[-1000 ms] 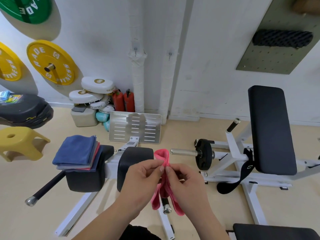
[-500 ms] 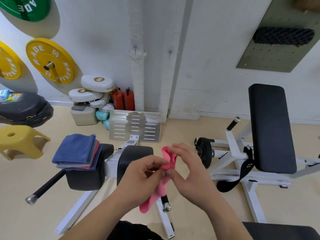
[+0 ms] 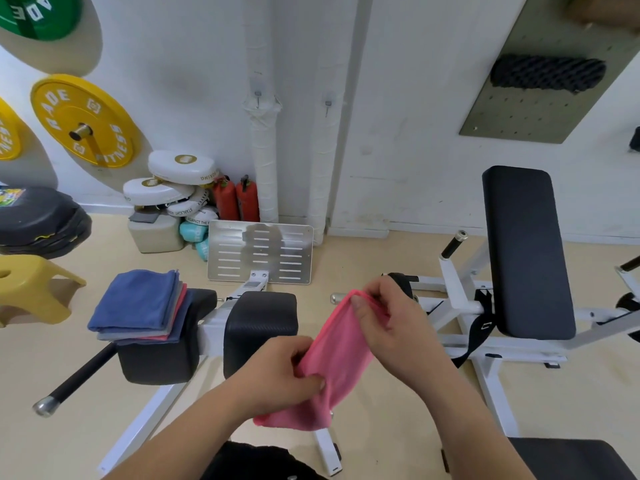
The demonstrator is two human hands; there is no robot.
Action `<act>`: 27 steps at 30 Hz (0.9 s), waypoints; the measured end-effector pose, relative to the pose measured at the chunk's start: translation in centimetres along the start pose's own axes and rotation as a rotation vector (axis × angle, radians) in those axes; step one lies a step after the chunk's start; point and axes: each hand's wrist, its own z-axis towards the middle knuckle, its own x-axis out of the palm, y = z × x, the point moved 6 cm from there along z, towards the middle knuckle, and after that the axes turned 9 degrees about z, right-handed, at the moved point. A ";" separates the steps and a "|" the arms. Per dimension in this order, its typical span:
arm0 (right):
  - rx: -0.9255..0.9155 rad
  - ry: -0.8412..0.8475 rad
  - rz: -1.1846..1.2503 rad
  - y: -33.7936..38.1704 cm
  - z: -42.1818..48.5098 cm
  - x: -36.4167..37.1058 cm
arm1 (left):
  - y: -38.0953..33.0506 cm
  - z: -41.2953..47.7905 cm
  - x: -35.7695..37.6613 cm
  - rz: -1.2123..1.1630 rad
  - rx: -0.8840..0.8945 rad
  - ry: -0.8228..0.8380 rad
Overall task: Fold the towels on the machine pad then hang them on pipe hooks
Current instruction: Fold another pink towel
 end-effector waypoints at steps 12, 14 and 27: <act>0.197 -0.278 -0.128 -7.2 1.6 -6.2 | 4.8 -2.4 -3.6 -0.629 -0.263 -0.116; 0.254 -0.253 -0.071 -8.4 1.6 -4.9 | 5.7 -3.4 -4.6 -0.684 -0.318 -0.214; 0.242 -0.013 0.033 -6.4 2.1 7.5 | 12.0 -13.4 -6.7 -0.495 -0.434 -0.273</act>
